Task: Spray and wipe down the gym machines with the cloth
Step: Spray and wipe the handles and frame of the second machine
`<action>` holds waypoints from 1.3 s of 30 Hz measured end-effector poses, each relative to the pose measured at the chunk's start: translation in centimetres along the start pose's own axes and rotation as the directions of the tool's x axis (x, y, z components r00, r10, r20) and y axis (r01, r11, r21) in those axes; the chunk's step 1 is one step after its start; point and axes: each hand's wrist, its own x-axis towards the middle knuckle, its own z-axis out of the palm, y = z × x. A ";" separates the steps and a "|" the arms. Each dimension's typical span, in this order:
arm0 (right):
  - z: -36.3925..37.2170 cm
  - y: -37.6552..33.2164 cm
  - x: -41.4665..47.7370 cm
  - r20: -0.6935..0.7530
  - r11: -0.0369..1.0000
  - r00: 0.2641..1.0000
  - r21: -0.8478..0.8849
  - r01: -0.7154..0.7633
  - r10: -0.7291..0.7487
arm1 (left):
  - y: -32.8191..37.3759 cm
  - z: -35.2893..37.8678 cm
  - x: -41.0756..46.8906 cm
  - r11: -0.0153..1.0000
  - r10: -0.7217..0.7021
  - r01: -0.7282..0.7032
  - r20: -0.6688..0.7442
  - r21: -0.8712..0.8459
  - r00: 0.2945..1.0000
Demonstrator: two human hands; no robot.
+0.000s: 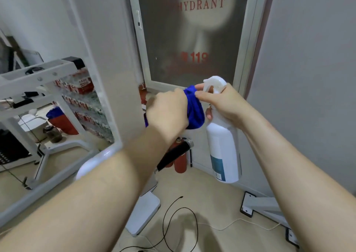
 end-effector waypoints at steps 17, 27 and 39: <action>-0.7 1.4 -3.2 0.012 0.992 0.997 0.105 0.071 -0.072 | 1.4 -0.9 0.8 0.971 0.187 -0.202 -0.116 -0.129 0.975; -0.8 8.4 -10.2 0.052 0.990 0.989 -0.034 -0.136 0.138 | 0.0 7.8 -9.8 0.918 0.381 -0.397 -0.258 -0.013 0.888; 3.7 11.1 -10.2 -0.117 0.905 0.963 -0.332 -0.267 0.242 | 0.3 10.7 -15.3 0.831 0.545 -0.552 -0.103 -0.068 0.832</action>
